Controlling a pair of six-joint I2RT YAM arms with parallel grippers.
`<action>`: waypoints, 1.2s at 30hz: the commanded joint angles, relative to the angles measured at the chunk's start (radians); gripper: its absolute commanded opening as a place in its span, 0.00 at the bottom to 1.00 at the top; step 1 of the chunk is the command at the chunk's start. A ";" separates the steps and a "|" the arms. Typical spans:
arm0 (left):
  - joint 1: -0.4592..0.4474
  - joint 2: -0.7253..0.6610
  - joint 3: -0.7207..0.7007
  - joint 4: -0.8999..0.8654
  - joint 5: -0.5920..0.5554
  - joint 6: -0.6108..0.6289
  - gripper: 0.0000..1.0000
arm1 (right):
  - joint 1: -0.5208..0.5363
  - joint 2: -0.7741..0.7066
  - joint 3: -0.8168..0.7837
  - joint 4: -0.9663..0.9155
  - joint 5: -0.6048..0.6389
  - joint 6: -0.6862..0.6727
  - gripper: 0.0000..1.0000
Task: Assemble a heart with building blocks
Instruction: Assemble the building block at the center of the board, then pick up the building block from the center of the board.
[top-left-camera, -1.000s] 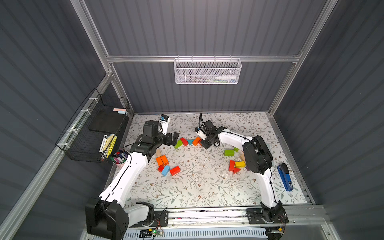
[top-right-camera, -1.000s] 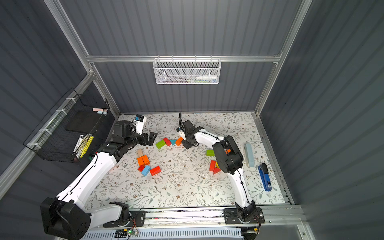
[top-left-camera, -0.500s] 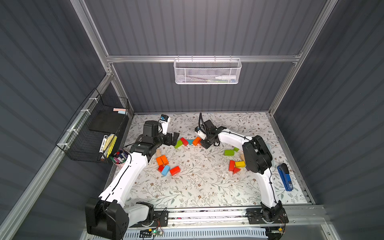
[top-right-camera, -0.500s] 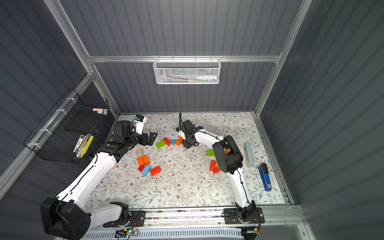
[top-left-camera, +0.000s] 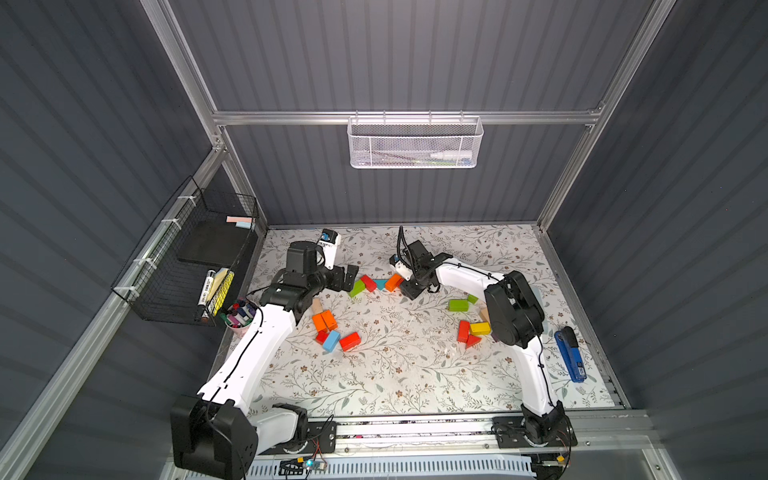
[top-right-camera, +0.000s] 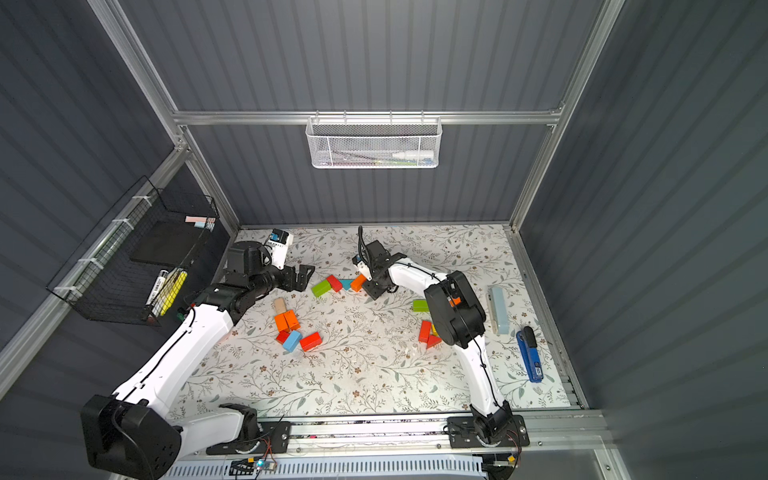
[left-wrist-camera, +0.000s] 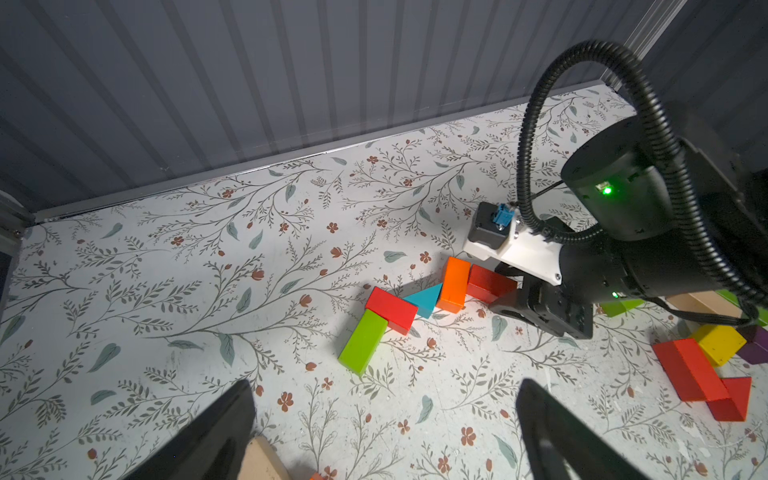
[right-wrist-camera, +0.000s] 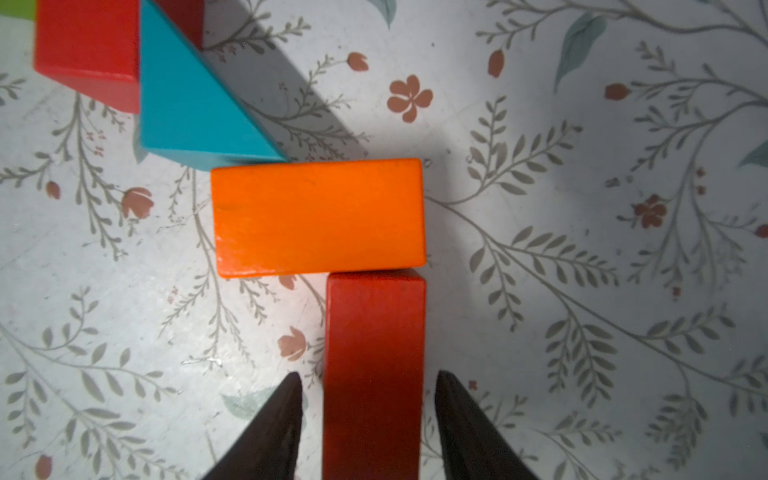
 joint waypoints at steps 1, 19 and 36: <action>0.004 0.006 -0.003 -0.015 0.021 0.017 0.99 | -0.004 -0.040 -0.036 -0.019 -0.002 -0.014 0.57; 0.004 0.094 0.013 -0.111 -0.139 -0.206 0.99 | 0.000 -0.520 -0.491 0.197 -0.154 0.321 0.67; 0.080 0.466 0.263 -0.390 -0.349 -0.414 0.92 | 0.014 -0.870 -0.898 0.404 -0.233 0.491 0.68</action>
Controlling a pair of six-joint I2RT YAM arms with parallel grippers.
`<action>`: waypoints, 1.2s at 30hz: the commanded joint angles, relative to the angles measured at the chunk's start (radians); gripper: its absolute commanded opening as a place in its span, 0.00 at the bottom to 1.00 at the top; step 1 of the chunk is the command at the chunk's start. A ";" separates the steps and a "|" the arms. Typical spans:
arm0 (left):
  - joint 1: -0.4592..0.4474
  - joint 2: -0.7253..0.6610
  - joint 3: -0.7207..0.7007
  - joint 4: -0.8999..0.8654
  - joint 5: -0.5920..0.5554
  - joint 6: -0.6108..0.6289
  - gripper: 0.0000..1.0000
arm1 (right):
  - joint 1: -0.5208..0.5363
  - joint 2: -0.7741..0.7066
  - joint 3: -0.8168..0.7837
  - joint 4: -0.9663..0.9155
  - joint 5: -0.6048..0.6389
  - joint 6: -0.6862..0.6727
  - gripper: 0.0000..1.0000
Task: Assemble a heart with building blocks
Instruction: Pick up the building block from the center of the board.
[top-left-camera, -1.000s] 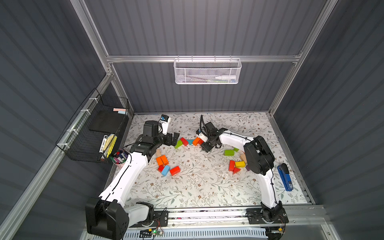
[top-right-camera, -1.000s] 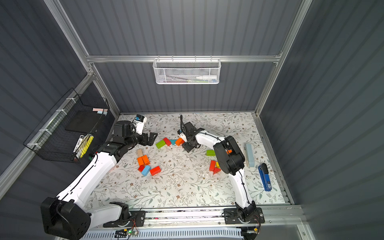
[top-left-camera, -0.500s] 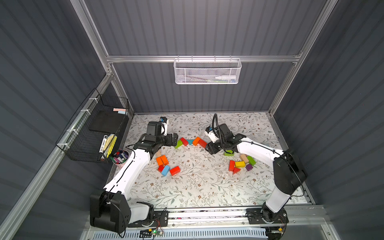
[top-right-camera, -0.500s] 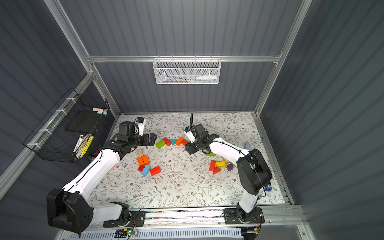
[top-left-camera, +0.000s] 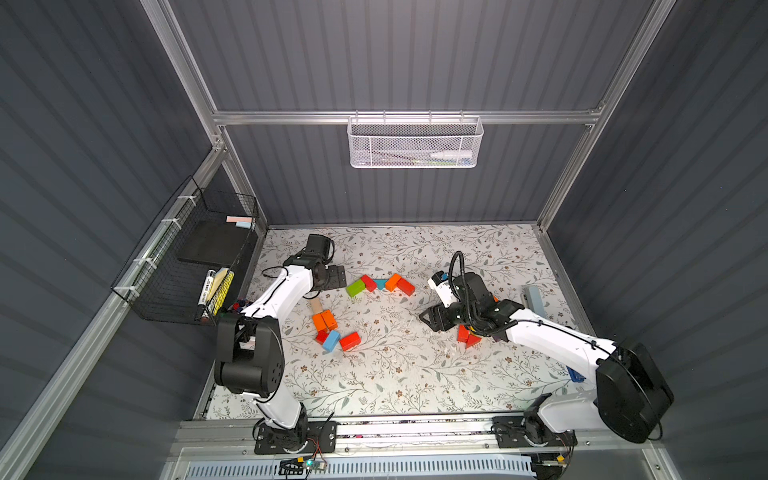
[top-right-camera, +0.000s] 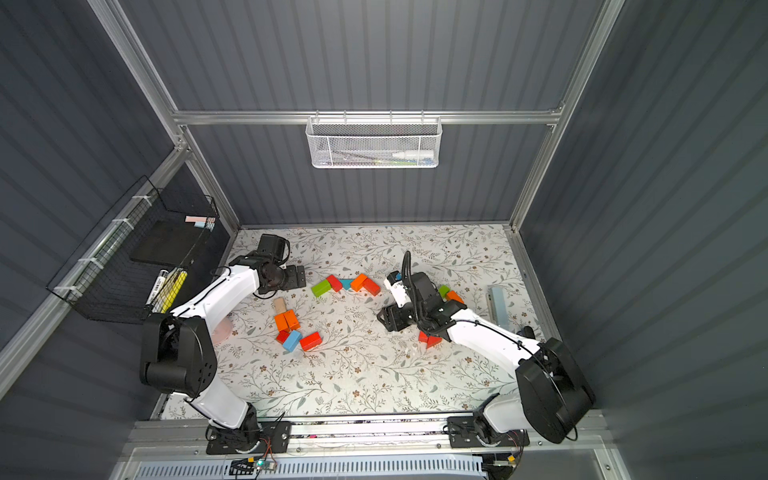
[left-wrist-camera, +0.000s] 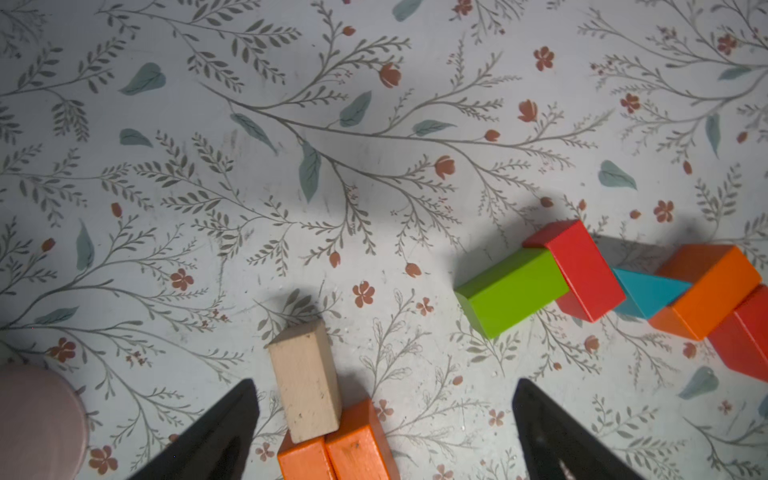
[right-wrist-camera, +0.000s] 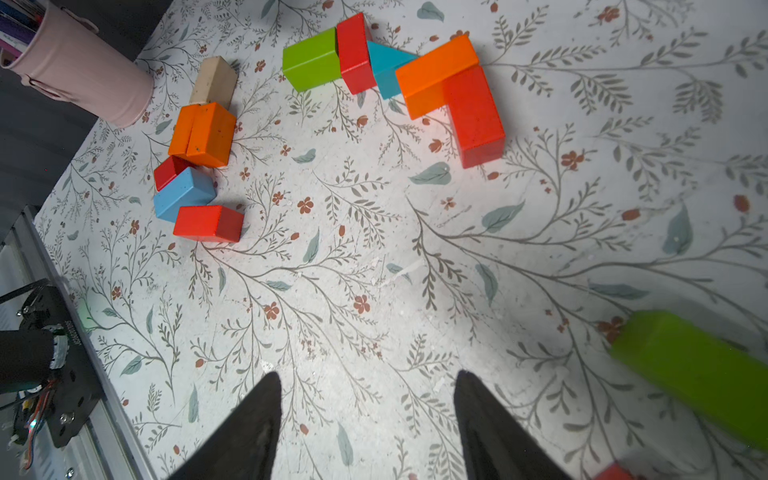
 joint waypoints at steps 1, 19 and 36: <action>0.011 0.034 0.037 -0.087 -0.071 -0.065 0.88 | 0.005 -0.026 -0.027 0.057 -0.015 0.043 0.68; 0.081 0.158 -0.050 -0.026 -0.041 -0.207 0.59 | 0.004 -0.042 -0.051 0.064 -0.096 0.046 0.75; 0.086 0.177 -0.096 0.027 -0.020 -0.229 0.27 | 0.005 -0.034 -0.042 0.052 -0.093 0.044 0.80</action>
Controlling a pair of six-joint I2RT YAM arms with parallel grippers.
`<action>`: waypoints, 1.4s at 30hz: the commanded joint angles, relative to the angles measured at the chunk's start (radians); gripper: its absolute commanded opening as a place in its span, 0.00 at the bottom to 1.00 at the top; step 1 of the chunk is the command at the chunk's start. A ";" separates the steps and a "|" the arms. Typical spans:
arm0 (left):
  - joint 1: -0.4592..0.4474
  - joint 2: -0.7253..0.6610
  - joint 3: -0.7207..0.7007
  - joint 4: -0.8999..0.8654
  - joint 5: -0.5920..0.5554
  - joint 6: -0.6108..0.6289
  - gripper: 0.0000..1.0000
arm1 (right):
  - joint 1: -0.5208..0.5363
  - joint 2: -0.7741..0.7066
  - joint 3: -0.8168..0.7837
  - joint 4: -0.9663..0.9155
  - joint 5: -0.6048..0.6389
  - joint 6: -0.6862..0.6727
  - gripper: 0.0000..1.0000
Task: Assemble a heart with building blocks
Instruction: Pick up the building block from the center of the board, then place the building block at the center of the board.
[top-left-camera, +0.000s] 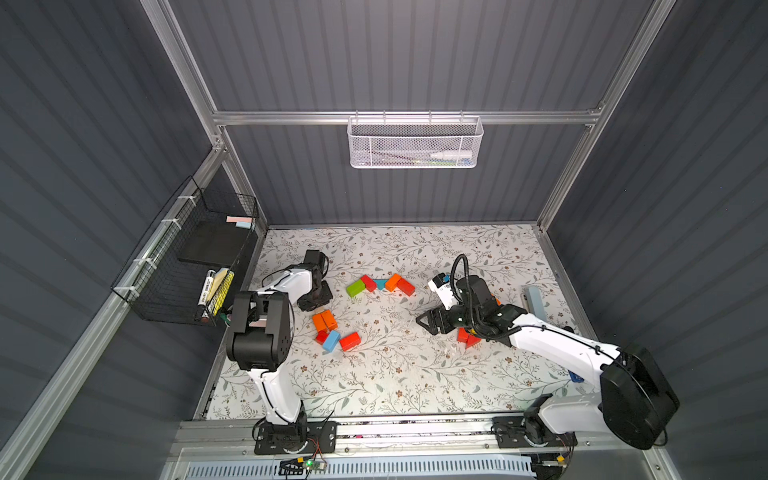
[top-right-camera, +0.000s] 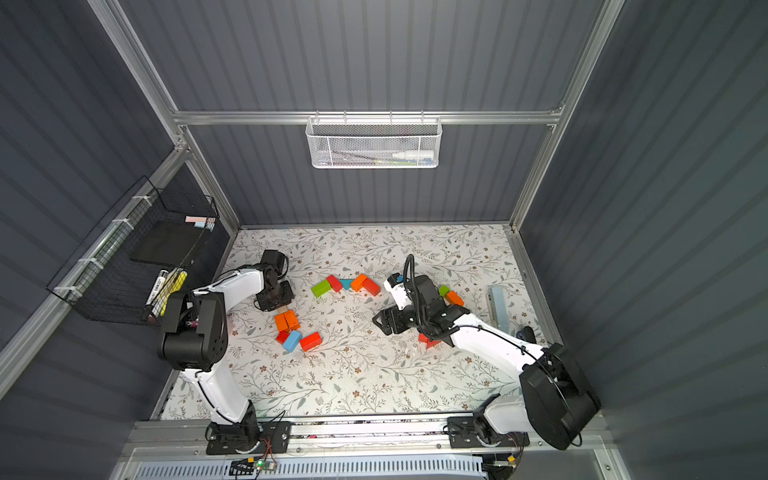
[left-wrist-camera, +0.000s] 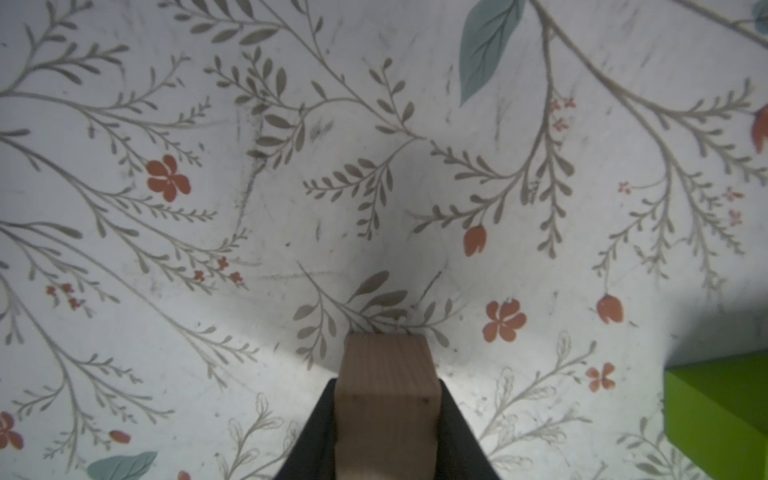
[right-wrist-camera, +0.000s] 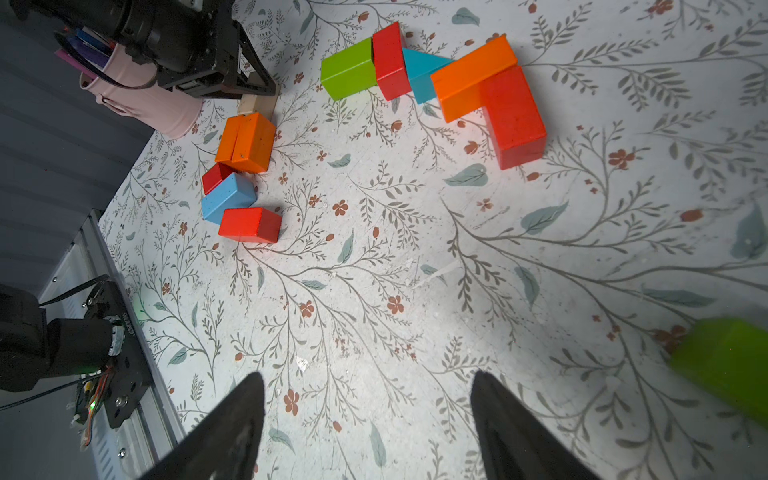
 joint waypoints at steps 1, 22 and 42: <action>0.005 -0.009 -0.014 -0.007 0.000 -0.021 0.25 | 0.004 -0.001 -0.002 -0.008 -0.011 0.003 0.80; -0.227 -0.344 -0.120 0.015 0.009 -0.244 0.20 | 0.013 0.017 -0.011 0.036 -0.030 0.033 0.80; -0.308 -0.210 -0.201 0.216 0.105 -0.379 0.20 | 0.029 0.034 -0.022 0.041 -0.023 0.042 0.80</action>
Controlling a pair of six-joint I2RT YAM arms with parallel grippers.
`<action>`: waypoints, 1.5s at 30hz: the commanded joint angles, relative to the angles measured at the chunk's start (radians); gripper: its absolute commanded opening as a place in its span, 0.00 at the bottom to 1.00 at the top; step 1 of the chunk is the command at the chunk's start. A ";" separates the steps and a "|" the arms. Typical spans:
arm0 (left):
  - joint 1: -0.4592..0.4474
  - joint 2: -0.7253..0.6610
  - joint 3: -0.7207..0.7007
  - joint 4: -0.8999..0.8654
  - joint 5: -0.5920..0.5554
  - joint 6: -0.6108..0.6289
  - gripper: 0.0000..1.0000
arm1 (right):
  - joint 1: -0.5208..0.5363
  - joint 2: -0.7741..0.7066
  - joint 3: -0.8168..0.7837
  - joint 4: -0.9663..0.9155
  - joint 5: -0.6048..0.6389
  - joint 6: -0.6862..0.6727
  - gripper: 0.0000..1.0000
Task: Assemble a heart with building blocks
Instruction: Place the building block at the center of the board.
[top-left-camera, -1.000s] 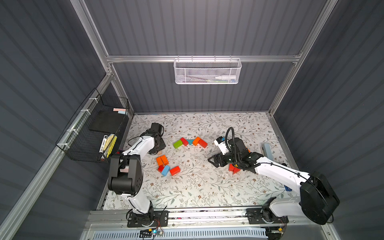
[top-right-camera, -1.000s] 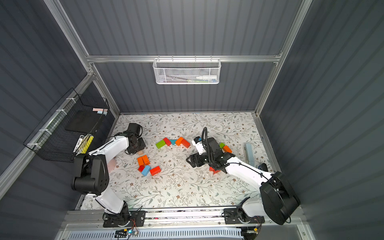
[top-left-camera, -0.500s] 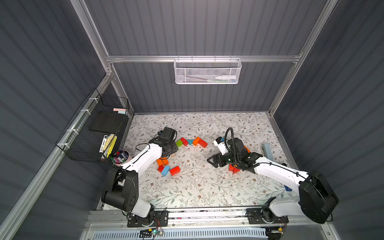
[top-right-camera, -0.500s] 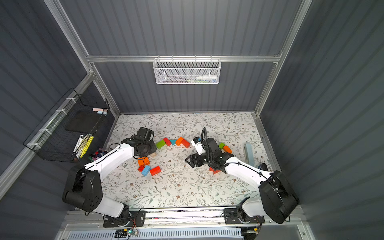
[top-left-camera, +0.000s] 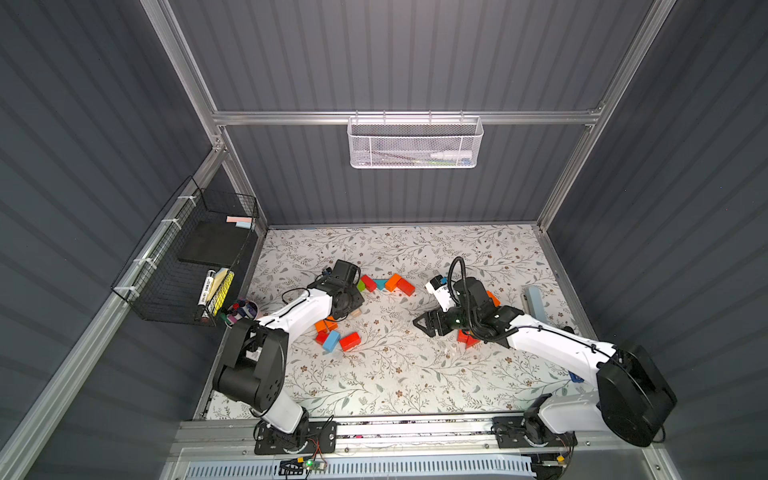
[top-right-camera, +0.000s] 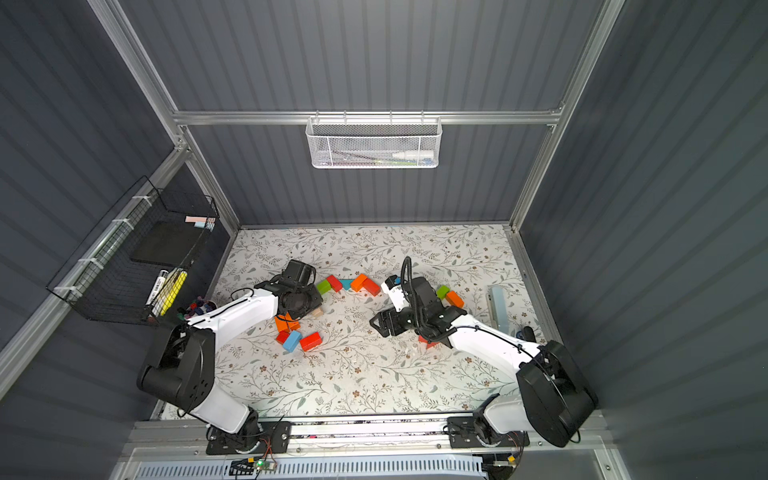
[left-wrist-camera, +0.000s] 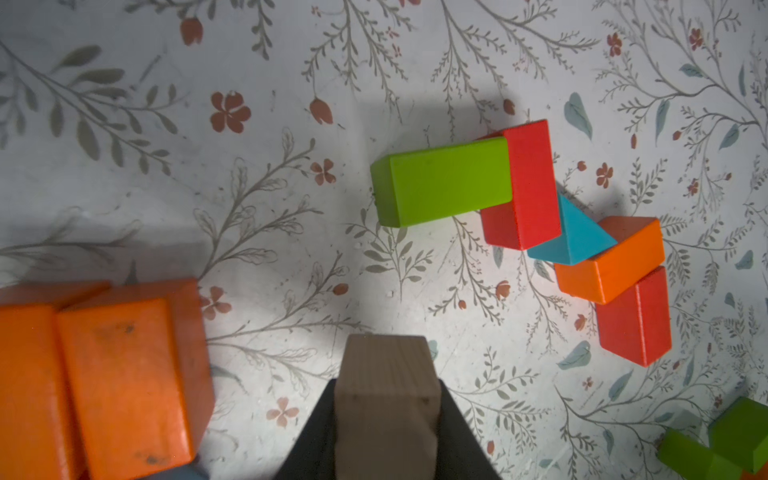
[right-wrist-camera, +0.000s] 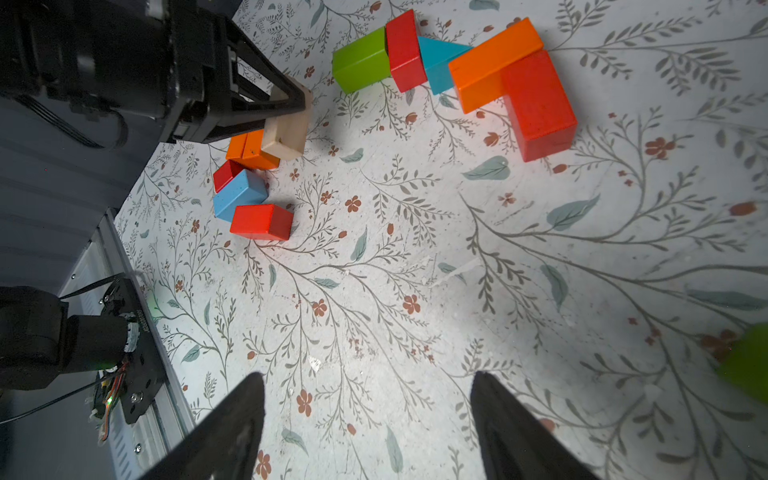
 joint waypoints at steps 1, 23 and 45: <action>-0.011 0.037 0.000 0.033 0.017 -0.025 0.20 | 0.008 0.020 -0.011 0.010 -0.006 0.011 0.80; -0.023 0.132 0.015 0.113 0.049 -0.033 0.41 | 0.071 0.064 0.035 0.007 0.041 0.035 0.80; -0.005 -0.166 0.188 -0.081 0.157 0.331 0.99 | 0.137 0.107 0.114 0.038 0.226 0.075 0.77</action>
